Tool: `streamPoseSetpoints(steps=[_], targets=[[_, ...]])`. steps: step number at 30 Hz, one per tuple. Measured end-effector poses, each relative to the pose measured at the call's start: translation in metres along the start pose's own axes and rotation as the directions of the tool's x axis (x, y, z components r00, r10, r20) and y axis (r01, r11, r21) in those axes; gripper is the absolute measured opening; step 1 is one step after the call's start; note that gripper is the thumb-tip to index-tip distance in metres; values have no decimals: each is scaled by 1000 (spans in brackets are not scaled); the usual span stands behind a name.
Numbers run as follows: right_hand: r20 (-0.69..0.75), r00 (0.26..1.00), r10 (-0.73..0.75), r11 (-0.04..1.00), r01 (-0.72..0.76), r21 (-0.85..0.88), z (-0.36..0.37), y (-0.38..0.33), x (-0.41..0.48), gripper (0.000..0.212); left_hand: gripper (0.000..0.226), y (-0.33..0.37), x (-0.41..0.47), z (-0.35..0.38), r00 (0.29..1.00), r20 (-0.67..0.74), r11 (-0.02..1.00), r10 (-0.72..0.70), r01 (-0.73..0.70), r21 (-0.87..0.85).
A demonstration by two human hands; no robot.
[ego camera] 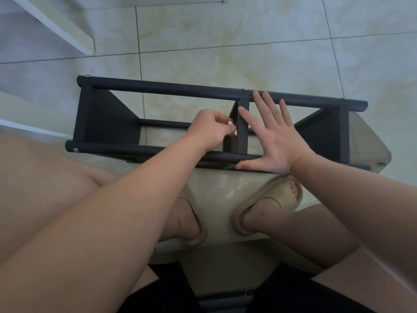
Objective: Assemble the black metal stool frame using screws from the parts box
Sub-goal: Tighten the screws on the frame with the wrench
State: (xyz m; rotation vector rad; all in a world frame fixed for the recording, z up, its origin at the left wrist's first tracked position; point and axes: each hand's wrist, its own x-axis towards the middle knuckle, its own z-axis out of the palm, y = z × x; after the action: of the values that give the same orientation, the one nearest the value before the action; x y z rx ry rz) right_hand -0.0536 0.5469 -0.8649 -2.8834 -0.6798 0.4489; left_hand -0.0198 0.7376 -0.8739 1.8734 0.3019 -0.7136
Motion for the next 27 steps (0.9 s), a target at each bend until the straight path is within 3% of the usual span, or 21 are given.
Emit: streamPoseSetpoints(steps=[3,7,18,27], targets=[[1,1000,0,1000,0,-1,0,0,0,122,3,0,0,-1,1000,-18,999,13,-14,-32],[4,1000,0,1000,0,-7,-1,0,1,122,16,1,0,-1,1000,-3,1000,21,-21,-22],[17,1000,4,1000,-4,-18,-1,-1,1,122,8,7,-2,1,994,79,996,-74,70,55],[-3,1000,-1,1000,1,-10,1,0,1,122,9,16,-7,-3,982,124,989,-144,146,-9]])
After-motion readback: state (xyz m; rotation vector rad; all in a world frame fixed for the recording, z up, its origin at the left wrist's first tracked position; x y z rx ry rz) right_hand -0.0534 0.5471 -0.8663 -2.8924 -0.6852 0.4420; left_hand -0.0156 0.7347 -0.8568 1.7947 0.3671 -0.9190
